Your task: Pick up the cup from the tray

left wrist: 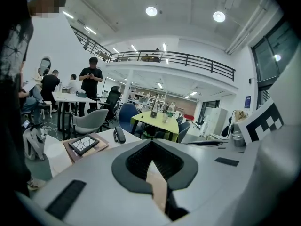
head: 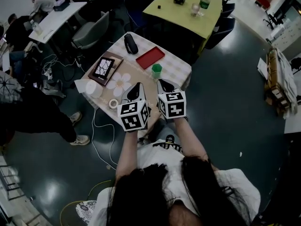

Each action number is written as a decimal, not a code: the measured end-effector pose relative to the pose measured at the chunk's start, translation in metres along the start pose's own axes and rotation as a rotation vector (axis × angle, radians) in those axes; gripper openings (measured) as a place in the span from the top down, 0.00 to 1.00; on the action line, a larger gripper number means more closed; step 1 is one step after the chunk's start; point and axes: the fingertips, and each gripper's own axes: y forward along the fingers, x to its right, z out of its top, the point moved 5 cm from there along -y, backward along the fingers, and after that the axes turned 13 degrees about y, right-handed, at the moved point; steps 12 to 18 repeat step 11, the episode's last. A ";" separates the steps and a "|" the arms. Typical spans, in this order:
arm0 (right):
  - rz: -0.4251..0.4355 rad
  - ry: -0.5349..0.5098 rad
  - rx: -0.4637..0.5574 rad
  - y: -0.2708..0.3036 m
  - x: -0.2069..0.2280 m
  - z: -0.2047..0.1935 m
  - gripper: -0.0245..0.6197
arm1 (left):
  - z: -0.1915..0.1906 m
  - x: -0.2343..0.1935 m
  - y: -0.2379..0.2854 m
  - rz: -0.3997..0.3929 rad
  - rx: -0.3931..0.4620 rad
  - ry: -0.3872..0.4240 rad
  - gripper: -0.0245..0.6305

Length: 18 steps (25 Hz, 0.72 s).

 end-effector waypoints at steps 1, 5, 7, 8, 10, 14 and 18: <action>0.000 -0.006 -0.001 0.000 -0.001 0.000 0.95 | 0.000 -0.001 -0.001 0.000 -0.001 -0.002 0.96; -0.008 -0.055 -0.014 0.002 -0.007 -0.004 0.95 | -0.005 -0.002 -0.001 -0.022 -0.028 -0.004 0.96; -0.007 -0.062 -0.025 0.004 -0.010 -0.006 0.95 | -0.007 -0.002 -0.001 -0.036 -0.036 -0.002 0.96; -0.006 -0.059 -0.029 0.005 -0.011 -0.007 0.95 | -0.008 -0.003 -0.002 -0.038 -0.037 -0.001 0.96; -0.004 -0.057 -0.035 0.005 -0.013 -0.008 0.95 | -0.009 -0.005 -0.003 -0.035 -0.040 0.000 0.96; -0.004 -0.057 -0.037 0.005 -0.014 -0.008 0.95 | -0.009 -0.006 -0.004 -0.032 -0.041 0.001 0.96; -0.004 -0.057 -0.037 0.005 -0.014 -0.008 0.95 | -0.009 -0.006 -0.004 -0.032 -0.041 0.001 0.96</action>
